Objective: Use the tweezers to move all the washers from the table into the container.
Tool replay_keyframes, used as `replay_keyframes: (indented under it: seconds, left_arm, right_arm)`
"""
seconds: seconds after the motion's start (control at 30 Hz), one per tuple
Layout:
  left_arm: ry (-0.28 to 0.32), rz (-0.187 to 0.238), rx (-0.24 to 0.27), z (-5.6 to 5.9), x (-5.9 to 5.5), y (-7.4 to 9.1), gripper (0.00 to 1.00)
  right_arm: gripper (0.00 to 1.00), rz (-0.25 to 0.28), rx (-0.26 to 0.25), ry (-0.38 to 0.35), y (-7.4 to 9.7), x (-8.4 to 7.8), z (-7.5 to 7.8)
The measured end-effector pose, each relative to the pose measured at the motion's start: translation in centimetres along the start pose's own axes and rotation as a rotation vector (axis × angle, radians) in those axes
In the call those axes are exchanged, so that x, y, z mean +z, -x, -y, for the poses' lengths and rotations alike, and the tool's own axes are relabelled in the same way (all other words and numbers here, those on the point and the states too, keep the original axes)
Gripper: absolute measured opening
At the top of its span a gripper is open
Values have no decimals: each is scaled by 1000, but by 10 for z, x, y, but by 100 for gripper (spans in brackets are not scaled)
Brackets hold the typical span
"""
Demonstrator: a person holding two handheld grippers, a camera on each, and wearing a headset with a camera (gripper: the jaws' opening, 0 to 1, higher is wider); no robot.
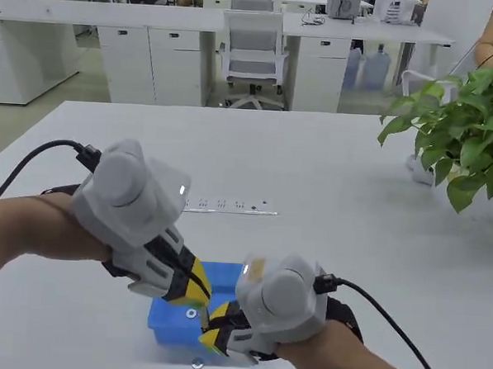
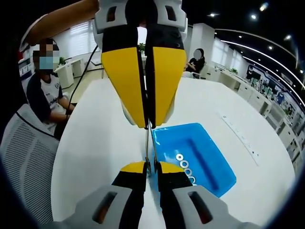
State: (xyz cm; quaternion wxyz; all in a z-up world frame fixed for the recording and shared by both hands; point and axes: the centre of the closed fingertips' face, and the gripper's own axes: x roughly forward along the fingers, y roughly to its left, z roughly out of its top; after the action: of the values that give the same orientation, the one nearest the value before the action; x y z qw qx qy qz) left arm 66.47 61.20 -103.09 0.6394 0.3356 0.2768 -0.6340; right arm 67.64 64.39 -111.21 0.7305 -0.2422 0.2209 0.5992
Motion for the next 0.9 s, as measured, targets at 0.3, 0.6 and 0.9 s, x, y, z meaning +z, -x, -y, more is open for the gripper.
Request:
replay_keyframes:
  seconds: [0.3, 0.6, 0.9]
  left_arm:
    - [20, -9, -10, 9, -13, -6, 5]
    - [47, -10, -18, 12, -24, -11, 5]
    - [61, -10, -19, 11, -33, -19, 5]
  right_arm:
    - [11, -3, 18, -7, -11, -7, -10]
    - [11, -12, 46, -7, -22, -12, -16]
    - [11, -31, 48, 25, -30, -21, -16]
